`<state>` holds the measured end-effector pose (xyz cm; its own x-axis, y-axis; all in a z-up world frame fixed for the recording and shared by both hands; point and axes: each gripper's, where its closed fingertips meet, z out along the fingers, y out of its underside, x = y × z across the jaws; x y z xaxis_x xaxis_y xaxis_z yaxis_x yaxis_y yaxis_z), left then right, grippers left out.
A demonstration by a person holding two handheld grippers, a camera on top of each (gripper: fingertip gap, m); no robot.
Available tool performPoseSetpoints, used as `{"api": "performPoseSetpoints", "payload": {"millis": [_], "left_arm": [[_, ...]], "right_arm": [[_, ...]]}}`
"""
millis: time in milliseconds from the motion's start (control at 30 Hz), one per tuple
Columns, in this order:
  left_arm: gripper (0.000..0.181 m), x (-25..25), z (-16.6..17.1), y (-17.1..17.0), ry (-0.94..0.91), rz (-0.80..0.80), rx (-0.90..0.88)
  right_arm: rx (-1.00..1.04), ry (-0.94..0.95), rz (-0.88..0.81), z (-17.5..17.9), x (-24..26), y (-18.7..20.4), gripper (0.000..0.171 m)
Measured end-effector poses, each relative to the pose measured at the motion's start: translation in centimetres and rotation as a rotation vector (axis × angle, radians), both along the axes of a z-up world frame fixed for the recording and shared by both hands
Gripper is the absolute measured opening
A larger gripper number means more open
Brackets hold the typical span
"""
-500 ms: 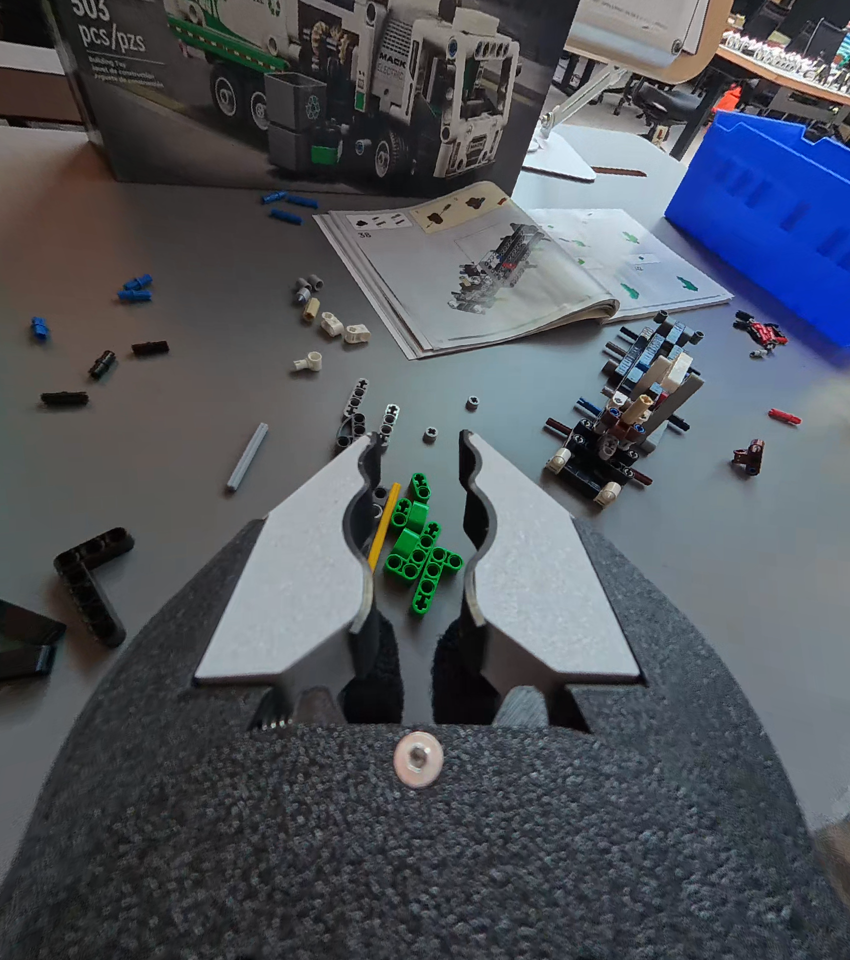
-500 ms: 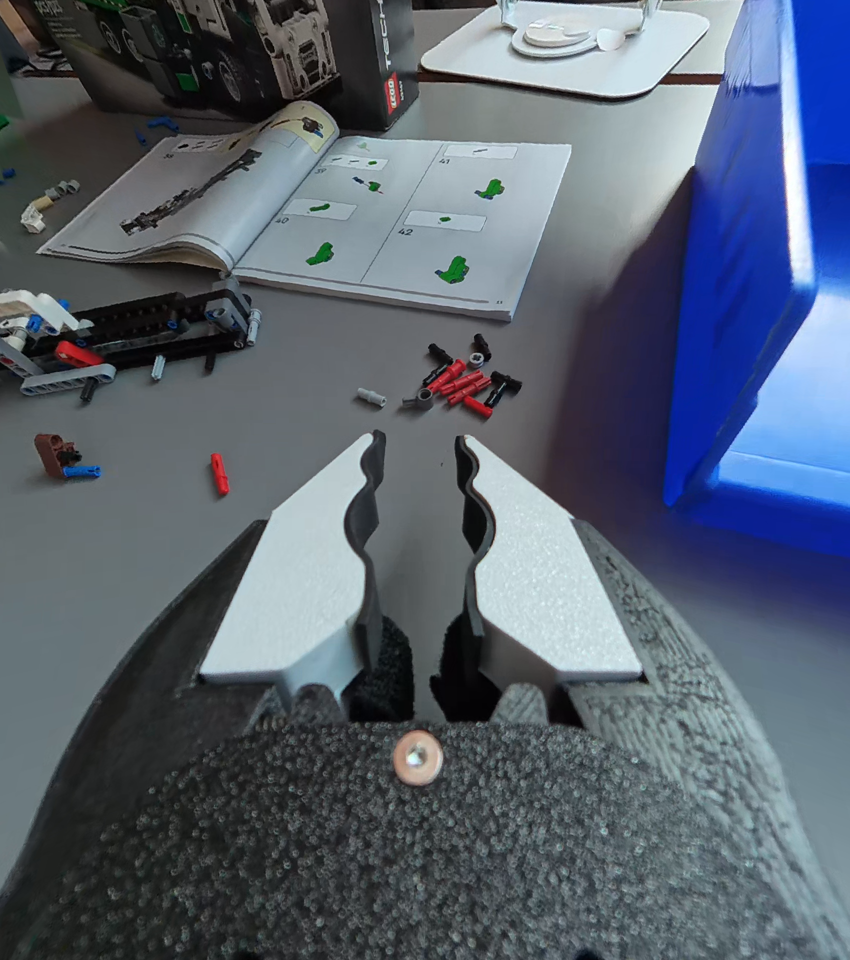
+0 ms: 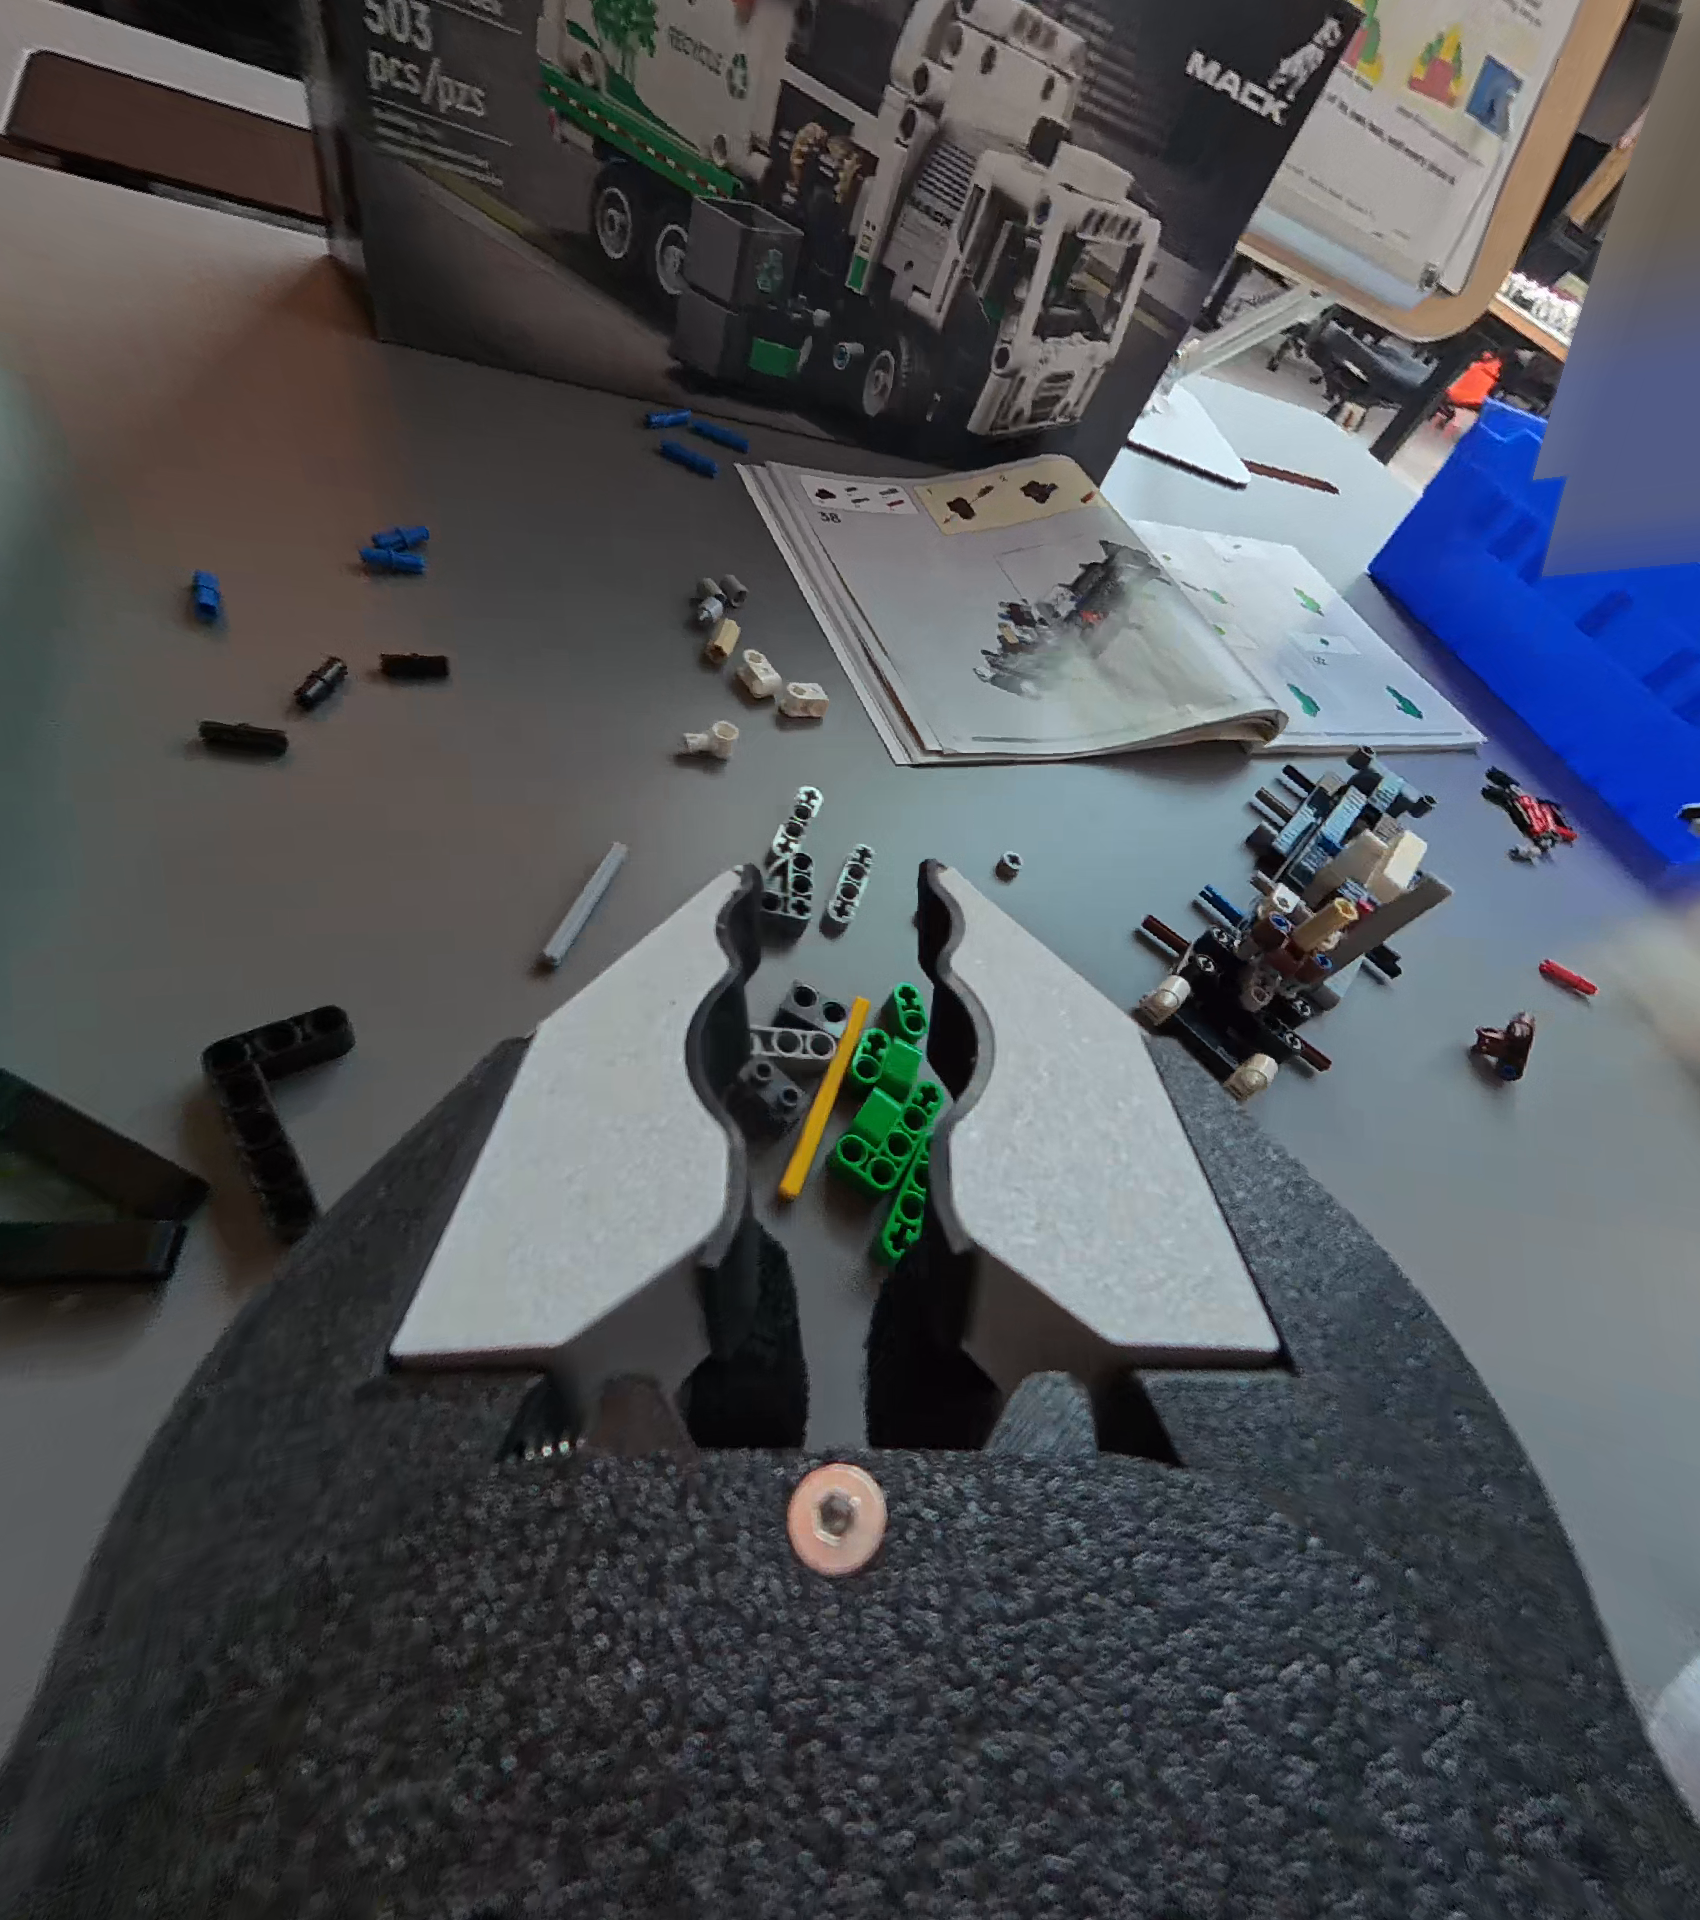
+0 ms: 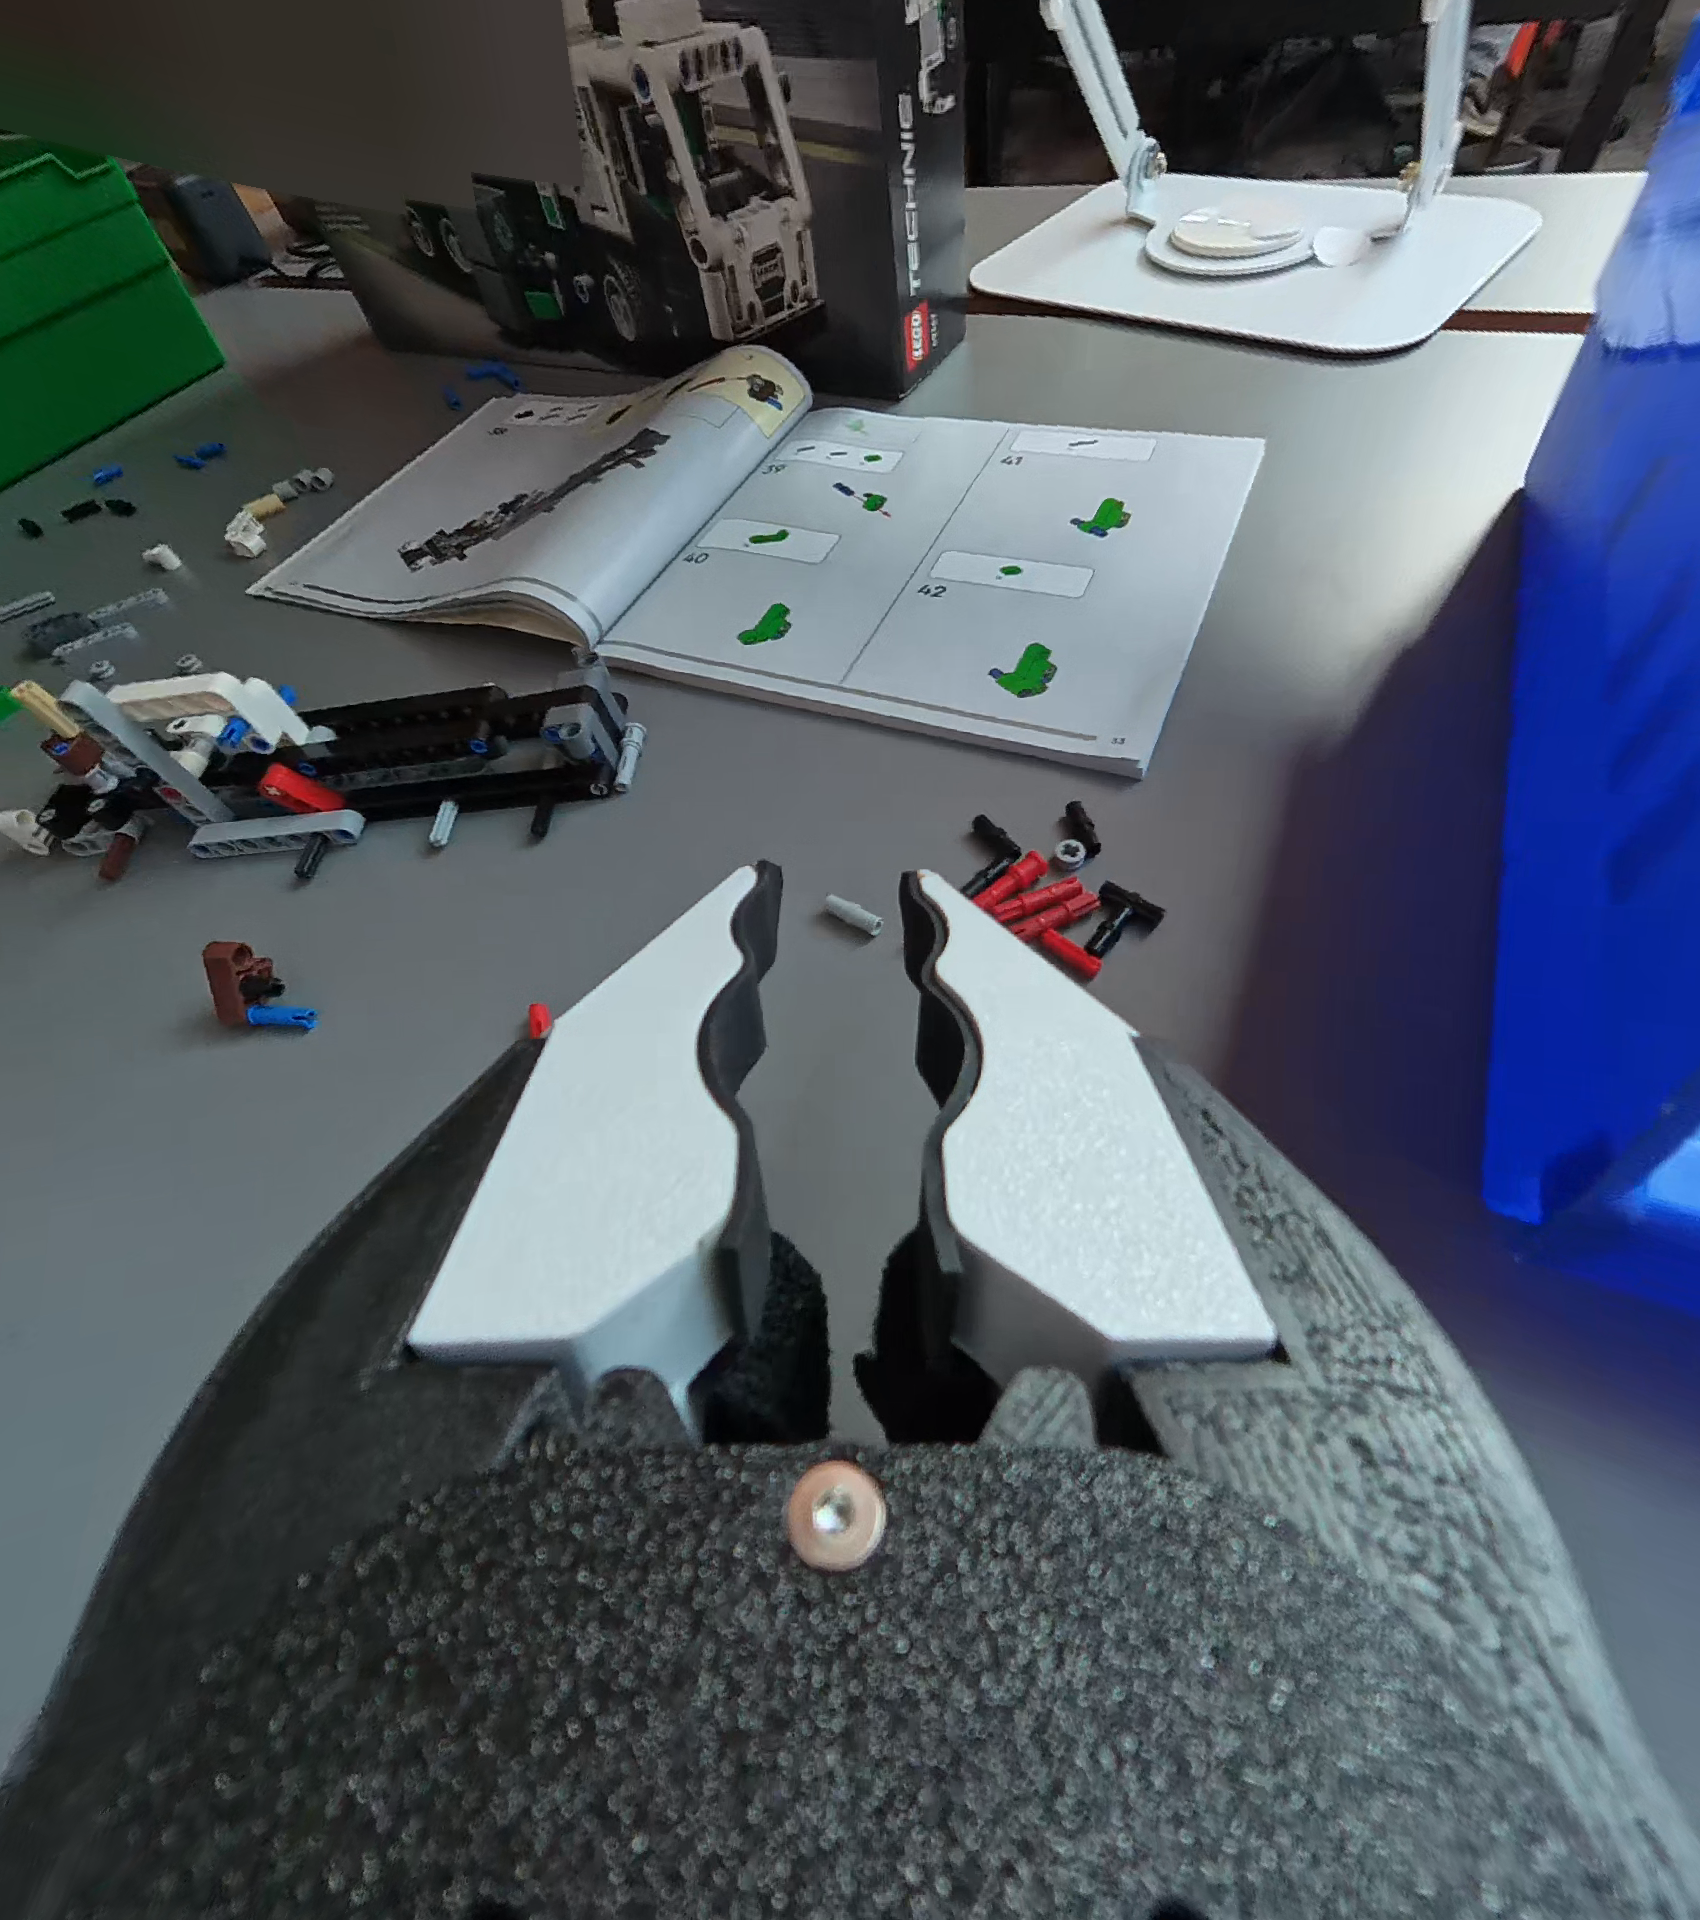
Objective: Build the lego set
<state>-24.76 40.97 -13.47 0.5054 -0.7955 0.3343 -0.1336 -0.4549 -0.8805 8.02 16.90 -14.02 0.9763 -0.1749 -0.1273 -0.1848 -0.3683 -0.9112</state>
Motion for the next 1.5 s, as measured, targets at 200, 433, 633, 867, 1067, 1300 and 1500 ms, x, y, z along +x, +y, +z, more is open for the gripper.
{"api": "performPoseSetpoints", "payload": {"millis": [200, 433, 633, 867, 1067, 1300, 1500], "left_arm": [[0.028, 0.0, -0.5, 0.4, 0.026, 0.024, -0.012], [0.028, 0.3, -1.4, 0.3, 0.089, 0.014, -0.025], [0.027, 0.4, -1.5, 0.3, 0.097, 0.014, -0.024], [0.026, 0.4, -1.4, 0.3, 0.096, 0.013, -0.012], [0.025, 0.4, -1.2, 0.1, 0.084, 0.002, -0.003], [0.023, 0.6, -0.9, -0.3, 0.072, -0.023, 0.009], [0.022, 0.8, -0.7, -0.6, 0.063, -0.042, 0.019]], "right_arm": [[0.036, 0.05, -0.009, 0.4, 0.4, -0.1, 0.021], [0.04, 0.07, -0.018, 0.3, 0.6, -0.2, 0.021], [0.043, 0.094, -0.028, 0.3, 0.9, -0.3, 0.021], [0.046, 0.094, -0.022, 0.3, 0.8, -0.2, 0.021], [0.051, 0.1, -0.016, 0.4, 0.8, -0.2, 0.021], [0.031, 0.092, -0.004, 0.2, 0.6, -0.1, 0.021], [-0.011, 0.078, 0.018, -0.4, 0.2, 0.3, 0.021]]}}
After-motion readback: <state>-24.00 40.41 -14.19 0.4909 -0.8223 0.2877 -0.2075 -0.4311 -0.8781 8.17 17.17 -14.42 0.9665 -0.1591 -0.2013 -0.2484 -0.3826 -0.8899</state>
